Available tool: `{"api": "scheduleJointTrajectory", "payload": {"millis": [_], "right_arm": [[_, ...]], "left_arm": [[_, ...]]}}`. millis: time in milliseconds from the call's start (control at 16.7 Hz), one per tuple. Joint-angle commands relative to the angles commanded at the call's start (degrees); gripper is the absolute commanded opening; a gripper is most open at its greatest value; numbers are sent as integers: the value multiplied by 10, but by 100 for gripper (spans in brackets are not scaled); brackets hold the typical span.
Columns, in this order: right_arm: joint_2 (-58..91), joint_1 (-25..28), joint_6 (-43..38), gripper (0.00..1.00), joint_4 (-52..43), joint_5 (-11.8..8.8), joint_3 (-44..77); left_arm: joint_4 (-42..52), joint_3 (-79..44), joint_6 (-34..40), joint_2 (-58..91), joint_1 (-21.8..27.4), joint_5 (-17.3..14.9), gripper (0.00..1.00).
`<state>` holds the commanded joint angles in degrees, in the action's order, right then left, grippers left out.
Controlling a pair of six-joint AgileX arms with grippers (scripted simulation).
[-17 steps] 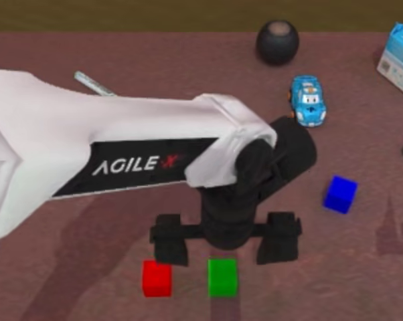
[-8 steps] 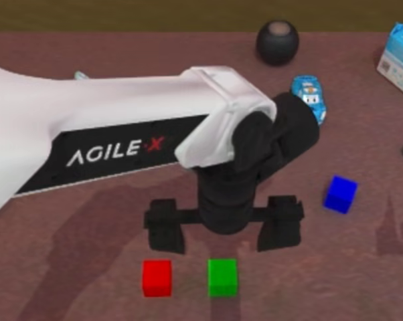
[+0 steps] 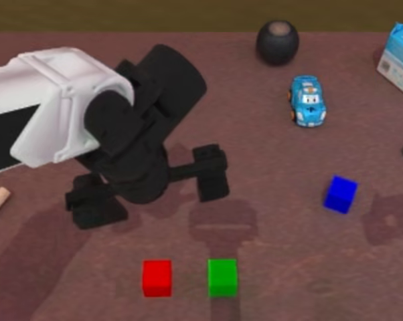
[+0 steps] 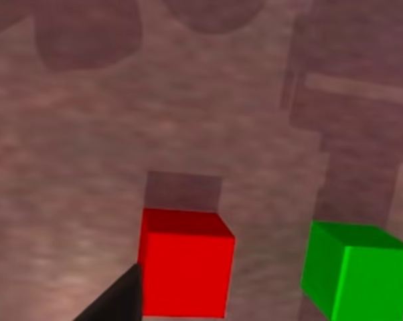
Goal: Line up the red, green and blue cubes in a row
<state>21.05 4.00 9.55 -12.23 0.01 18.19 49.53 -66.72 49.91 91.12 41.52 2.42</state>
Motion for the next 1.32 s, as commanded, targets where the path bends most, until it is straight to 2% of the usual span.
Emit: {"api": "scheduleJointTrajectory", "payload": {"millis": [300, 780, 1080, 1320], "right_arm": [[291, 46, 110, 100, -147, 0, 201], [741, 115, 278, 100, -375, 0, 506], [904, 144, 346, 100, -459, 1, 640], [948, 152, 365, 100, -480, 1, 679]], "left_arm": [[-132, 216, -93, -278, -132, -1, 100], [-354, 548, -330, -708, -335, -12, 100], [-460, 645, -458, -862, -407, -21, 100], [-495, 667, -499, -911, -427, -24, 100]]}}
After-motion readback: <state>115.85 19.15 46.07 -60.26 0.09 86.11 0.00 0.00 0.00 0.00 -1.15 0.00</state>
